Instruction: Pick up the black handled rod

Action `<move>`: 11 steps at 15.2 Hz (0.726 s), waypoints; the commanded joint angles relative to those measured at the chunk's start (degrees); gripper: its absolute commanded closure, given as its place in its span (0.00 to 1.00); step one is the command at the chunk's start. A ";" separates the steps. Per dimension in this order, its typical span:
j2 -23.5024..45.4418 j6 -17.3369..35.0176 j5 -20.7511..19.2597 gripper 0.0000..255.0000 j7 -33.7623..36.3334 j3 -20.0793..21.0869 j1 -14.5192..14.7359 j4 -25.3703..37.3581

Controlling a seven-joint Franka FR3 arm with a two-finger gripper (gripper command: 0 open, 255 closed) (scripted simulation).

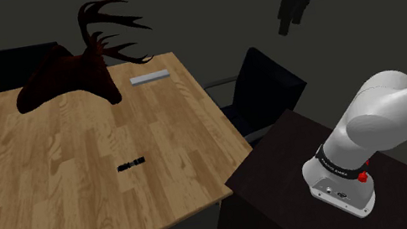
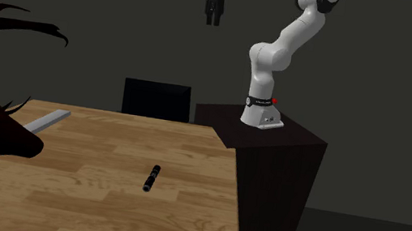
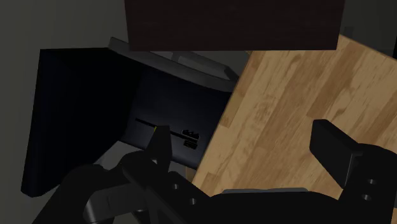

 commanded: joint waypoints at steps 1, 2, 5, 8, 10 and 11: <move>0.00 0.00 0.00 0.00 0.00 0.00 0.00 0.00; 1.04 1.69 0.43 0.00 -0.01 0.36 0.54 -0.69; 4.53 6.76 1.68 0.00 -0.11 1.45 2.19 -2.40; 8.53 11.80 2.87 0.00 -0.30 2.58 3.85 -3.52; 11.46 15.11 3.64 0.00 -0.48 3.37 4.93 -3.95; 13.00 16.74 4.01 0.00 -0.58 3.77 5.46 -4.06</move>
